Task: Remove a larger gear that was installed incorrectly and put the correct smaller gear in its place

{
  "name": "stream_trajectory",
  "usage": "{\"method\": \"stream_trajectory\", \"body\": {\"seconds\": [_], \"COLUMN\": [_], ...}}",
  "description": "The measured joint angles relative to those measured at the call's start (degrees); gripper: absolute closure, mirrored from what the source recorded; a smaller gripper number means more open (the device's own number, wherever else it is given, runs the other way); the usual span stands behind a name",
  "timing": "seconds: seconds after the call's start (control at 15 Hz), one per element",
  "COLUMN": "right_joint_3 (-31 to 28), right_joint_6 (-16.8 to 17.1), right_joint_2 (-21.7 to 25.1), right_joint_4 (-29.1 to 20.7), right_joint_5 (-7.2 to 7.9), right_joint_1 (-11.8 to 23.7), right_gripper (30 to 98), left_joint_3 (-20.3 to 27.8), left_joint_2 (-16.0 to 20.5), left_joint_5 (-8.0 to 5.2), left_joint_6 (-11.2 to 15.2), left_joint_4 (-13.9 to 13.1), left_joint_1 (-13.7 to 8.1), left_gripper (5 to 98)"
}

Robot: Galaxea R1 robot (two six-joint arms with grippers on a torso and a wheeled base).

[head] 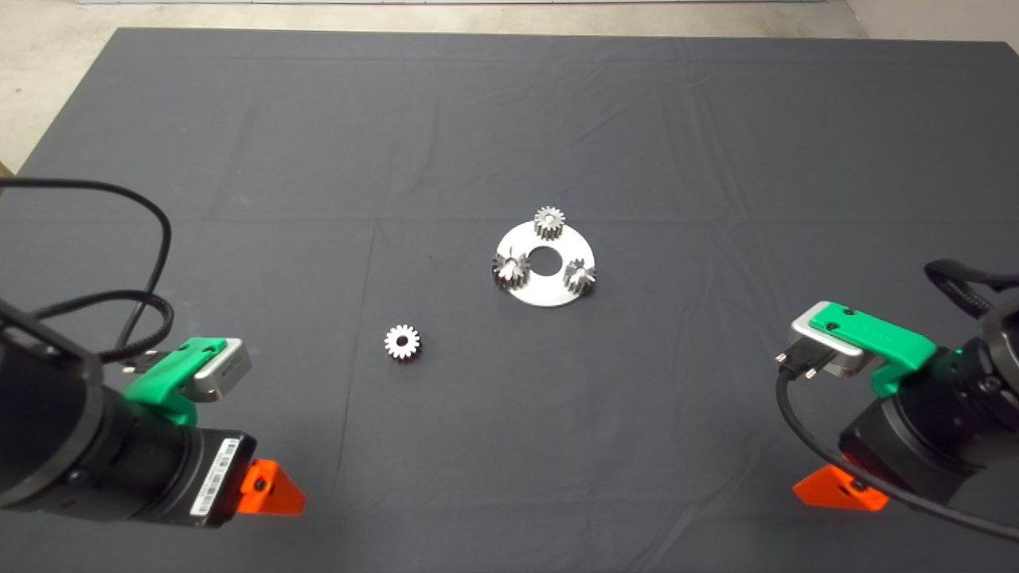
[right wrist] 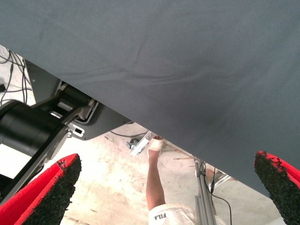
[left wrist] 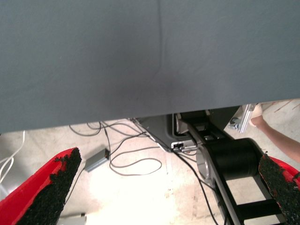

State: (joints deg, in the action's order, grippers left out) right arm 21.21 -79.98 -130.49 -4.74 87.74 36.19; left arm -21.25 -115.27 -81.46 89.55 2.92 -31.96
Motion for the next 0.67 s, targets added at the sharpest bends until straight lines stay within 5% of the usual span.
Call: {"method": "stream_trajectory", "body": {"seconds": [0.13, 0.4, 0.67], "right_joint_3": [0.0, 0.2, 0.5], "right_joint_6": [0.0, 0.0, 0.0], "right_joint_2": [0.0, 0.0, -0.5], "right_joint_4": [0.0, 0.0, 0.0], "right_joint_5": [0.05, 0.09, 0.11], "right_joint_1": [0.0, 0.0, 0.0], "right_gripper": [30.9, 30.9, 30.9], "left_joint_3": [-1.5, -9.1, -17.0], "left_joint_2": [-2.6, -14.8, -20.0], "left_joint_5": [0.79, 2.49, 2.85], "left_joint_6": [0.0, -0.1, -0.4], "left_joint_4": [1.4, 4.0, 10.5], "left_joint_1": [0.0, 0.0, 1.9], "left_gripper": [5.8, 5.8, 5.8]}}
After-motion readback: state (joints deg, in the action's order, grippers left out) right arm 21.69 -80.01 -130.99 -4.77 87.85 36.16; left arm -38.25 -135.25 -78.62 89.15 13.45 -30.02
